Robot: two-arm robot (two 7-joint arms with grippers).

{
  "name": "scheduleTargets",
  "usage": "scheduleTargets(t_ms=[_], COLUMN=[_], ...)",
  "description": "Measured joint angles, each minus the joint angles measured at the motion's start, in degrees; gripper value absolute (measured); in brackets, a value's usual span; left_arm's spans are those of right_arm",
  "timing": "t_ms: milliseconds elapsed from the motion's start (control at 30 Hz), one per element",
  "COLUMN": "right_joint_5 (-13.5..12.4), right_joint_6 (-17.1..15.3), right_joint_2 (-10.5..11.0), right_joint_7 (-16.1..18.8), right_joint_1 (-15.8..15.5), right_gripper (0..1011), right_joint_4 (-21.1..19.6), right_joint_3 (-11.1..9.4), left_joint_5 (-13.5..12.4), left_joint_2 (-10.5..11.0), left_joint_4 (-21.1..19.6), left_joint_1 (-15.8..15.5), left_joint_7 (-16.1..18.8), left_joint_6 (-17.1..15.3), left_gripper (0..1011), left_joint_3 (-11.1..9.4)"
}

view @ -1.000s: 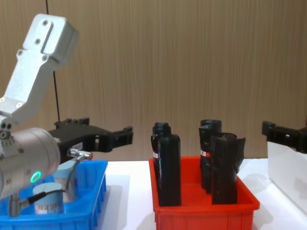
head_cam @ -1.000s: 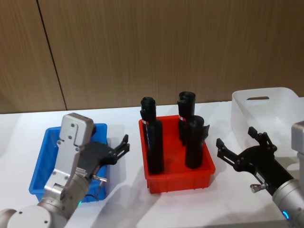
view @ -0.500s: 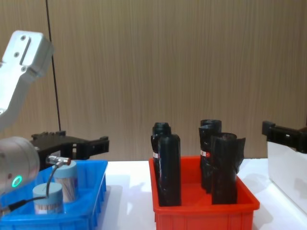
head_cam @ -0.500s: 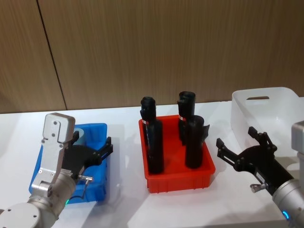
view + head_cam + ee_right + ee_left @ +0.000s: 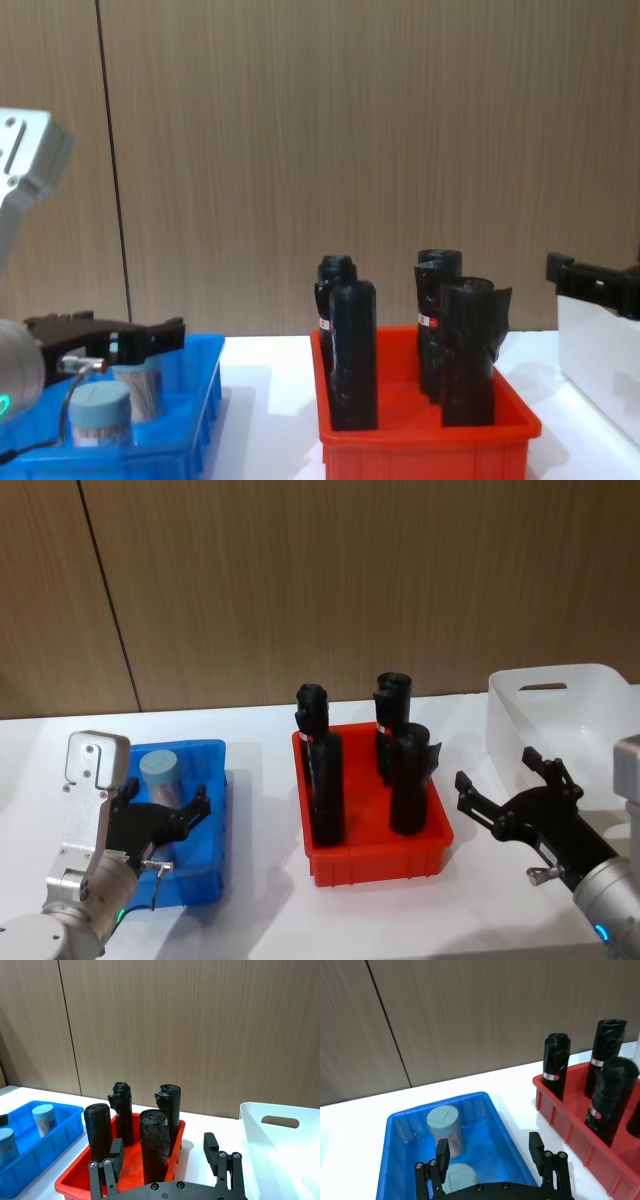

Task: Pick the cotton swabs from the blue box and place them into the white box.

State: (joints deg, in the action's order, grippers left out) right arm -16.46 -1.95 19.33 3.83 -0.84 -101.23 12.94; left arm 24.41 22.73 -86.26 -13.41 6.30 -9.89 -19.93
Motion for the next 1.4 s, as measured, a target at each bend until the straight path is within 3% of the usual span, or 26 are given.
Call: scheduleTargets(t_ms=[533,1400], right_joint_5=[0.0,0.0], right_joint_6=[0.0,0.0], right_joint_2=[0.0,0.0], right_joint_7=[0.0,0.0], right_joint_1=[0.0,0.0], right_gripper=[1002,1002], right_joint_4=[0.0,0.0], right_joint_3=[0.0,0.0], left_joint_5=[1.56,1.95], left_joint_2=[0.37,-0.23], left_joint_4=[3.53,10.25], left_joint_1=[-0.06,-2.92], left_joint_7=[-0.2,-5.64], left_joint_6=[-0.8,-0.84], left_gripper=[1004,1004], left_joint_3=[1.43,3.07])
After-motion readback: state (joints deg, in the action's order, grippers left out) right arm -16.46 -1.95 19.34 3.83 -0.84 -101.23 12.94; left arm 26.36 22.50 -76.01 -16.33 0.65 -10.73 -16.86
